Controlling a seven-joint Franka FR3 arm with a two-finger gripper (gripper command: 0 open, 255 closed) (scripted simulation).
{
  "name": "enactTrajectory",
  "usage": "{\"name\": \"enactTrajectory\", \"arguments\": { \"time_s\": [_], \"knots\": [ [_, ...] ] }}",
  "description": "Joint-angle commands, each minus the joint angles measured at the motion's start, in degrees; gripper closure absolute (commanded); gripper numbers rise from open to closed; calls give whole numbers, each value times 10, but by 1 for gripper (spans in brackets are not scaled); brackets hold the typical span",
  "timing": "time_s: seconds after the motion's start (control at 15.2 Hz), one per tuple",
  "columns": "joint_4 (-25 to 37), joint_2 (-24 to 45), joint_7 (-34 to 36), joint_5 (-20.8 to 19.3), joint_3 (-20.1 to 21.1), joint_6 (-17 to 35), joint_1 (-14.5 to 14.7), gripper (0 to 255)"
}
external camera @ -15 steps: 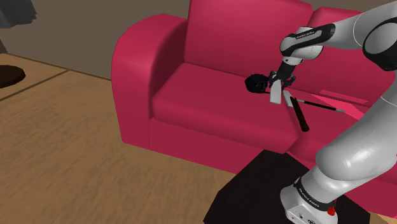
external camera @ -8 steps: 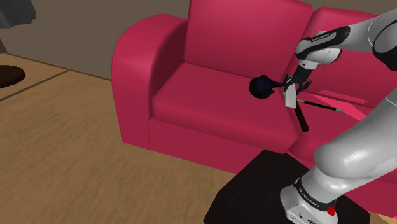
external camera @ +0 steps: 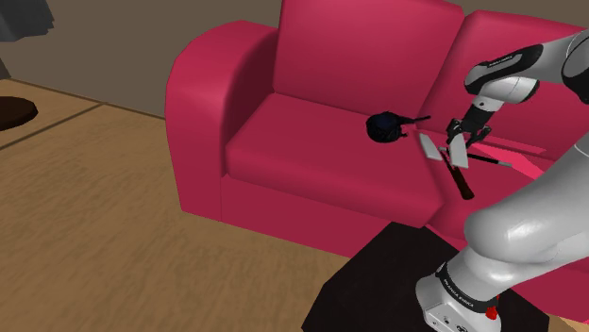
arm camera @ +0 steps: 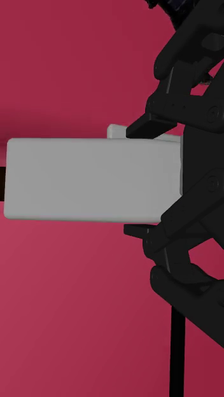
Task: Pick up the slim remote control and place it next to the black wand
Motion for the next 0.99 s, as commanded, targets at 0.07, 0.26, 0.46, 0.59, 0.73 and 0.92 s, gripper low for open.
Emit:
{"name": "enactTrajectory", "arguments": {
  "time_s": [0.07,0.26,0.46,0.59,0.73,0.92],
  "knots": [
    [18,14,-47,8,-20,-5,-22,255],
    [34,29,-94,18,-39,-9,-46,255],
    [57,50,-142,32,-56,-14,-70,255],
    [75,67,-174,44,-67,-19,-88,255],
    [96,87,-207,57,-76,-25,-107,255],
    [134,120,-256,80,-86,-36,-139,255]
  ]
}}
